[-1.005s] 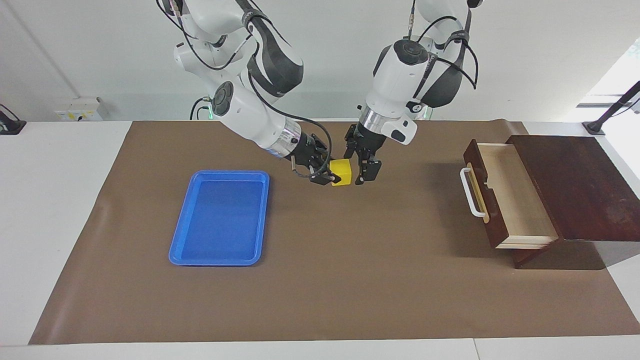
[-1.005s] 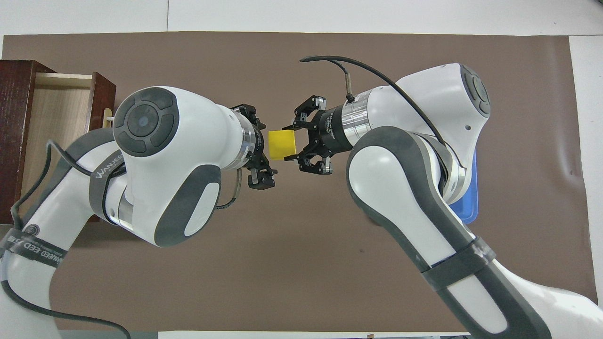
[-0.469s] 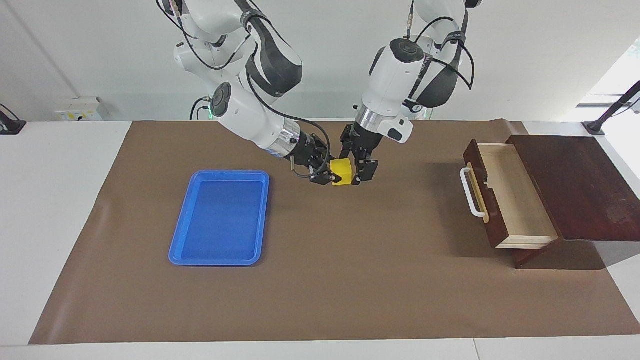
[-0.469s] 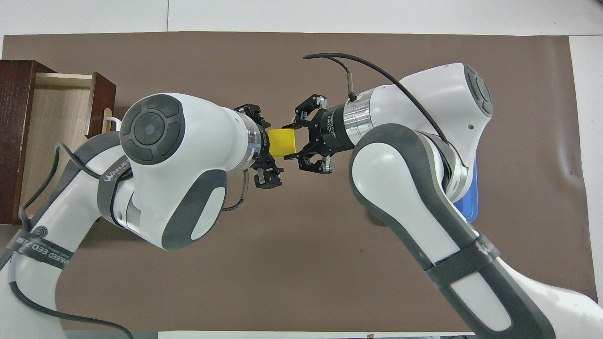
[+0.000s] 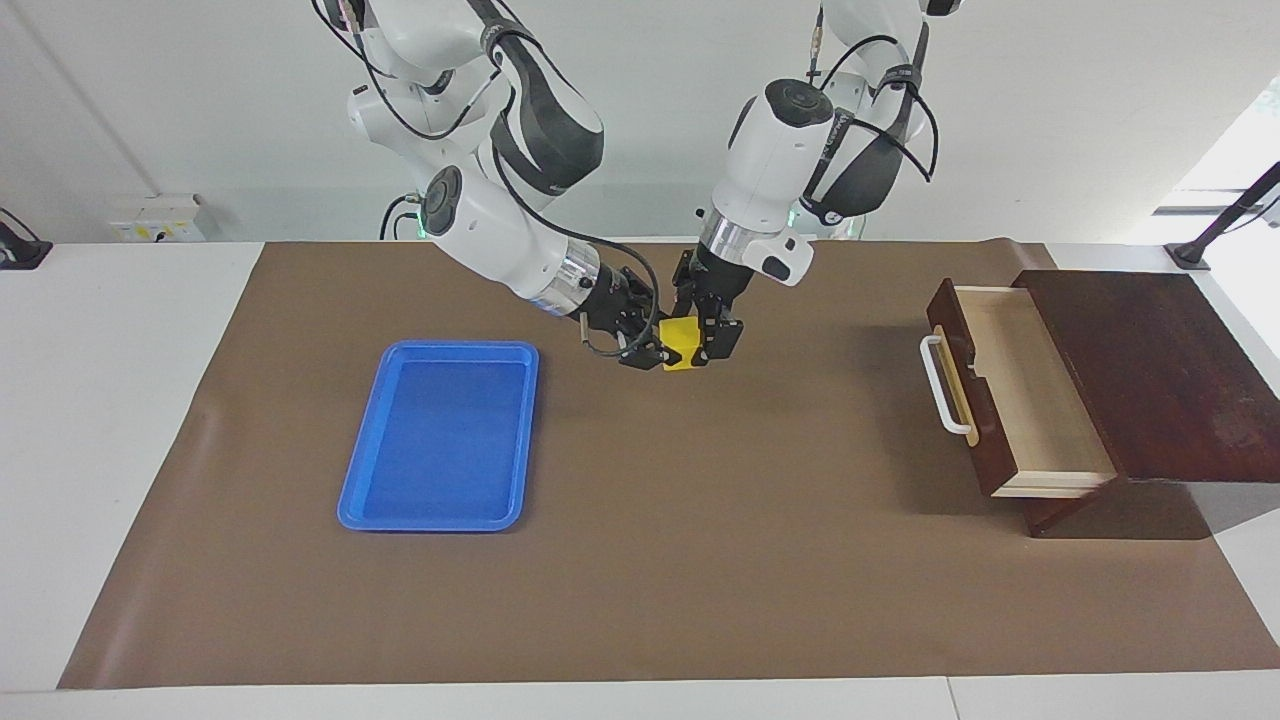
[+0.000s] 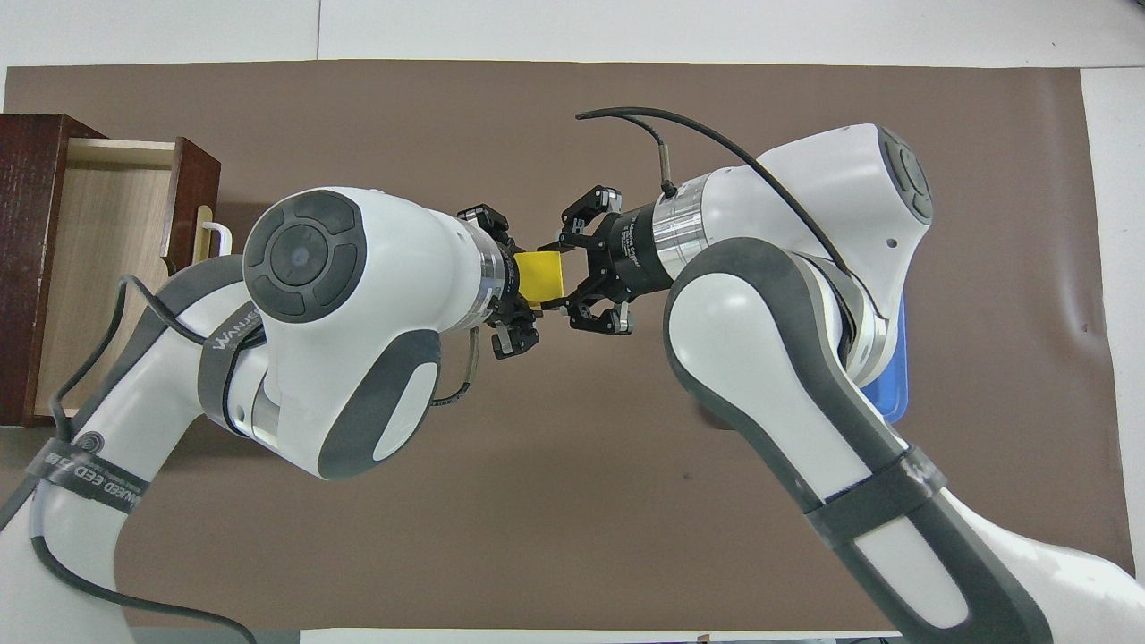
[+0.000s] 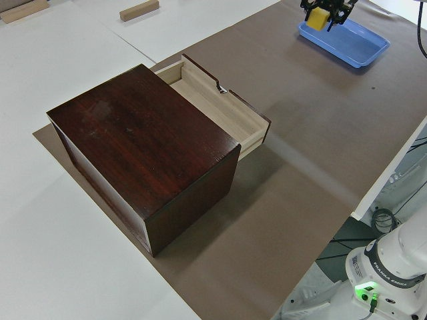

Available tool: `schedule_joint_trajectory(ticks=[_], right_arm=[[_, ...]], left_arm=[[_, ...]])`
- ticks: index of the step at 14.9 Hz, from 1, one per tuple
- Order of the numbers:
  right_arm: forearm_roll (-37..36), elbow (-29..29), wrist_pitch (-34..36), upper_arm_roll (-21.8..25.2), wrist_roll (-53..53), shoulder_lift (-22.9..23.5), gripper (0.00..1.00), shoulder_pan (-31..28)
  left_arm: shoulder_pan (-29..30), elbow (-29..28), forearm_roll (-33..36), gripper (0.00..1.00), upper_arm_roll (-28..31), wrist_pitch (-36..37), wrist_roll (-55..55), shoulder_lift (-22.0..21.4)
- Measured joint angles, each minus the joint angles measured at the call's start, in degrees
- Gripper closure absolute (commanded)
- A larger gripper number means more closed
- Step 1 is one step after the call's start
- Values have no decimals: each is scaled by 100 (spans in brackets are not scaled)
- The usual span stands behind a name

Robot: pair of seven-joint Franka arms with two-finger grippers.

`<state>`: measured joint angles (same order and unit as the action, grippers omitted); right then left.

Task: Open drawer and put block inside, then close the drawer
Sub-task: 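Grasp the block with the left gripper and open the right gripper, then carry the yellow block into the open drawer with the left gripper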

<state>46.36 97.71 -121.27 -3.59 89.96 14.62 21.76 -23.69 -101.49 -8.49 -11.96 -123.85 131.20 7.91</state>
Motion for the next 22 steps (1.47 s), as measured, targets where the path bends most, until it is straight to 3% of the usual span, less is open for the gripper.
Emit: schedule_joint_trajectory(ticks=[1, 5, 6, 11, 14, 18, 20, 22], right_arm=[[-1, 5, -1, 0, -40, 0, 100, 0], [3, 7, -2, 0, -41, 0, 100, 0], [4, 7, -2, 0, -41, 0, 1, 0], [106, -43, -111, 32, 154, -3, 0, -27], [113, -56, -111, 60, 161, -3, 0, -43], [114, -69, -110, 74, 162, -4, 0, -46], [7, -106, -53, 107, 162, -4, 0, -122], [-611, -272, 303, 119, 97, -12, 0, -464]], left_arm=[[0, -2, -8, 100, 3, 5, -84, 0], [0, -4, -7, 100, 3, 3, -84, 0], [0, -4, -8, 100, 4, 3, -84, 0], [22, -23, -11, 100, 24, 141, -86, -6], [423, -4, -9, 100, 79, 897, -742, -233], [1854, -2, -7, 100, 145, 2063, -2381, -832], [2744, -4, -8, 100, 172, 2284, -3345, -939], [3591, -14, -11, 100, 193, 2269, -4274, -932]])
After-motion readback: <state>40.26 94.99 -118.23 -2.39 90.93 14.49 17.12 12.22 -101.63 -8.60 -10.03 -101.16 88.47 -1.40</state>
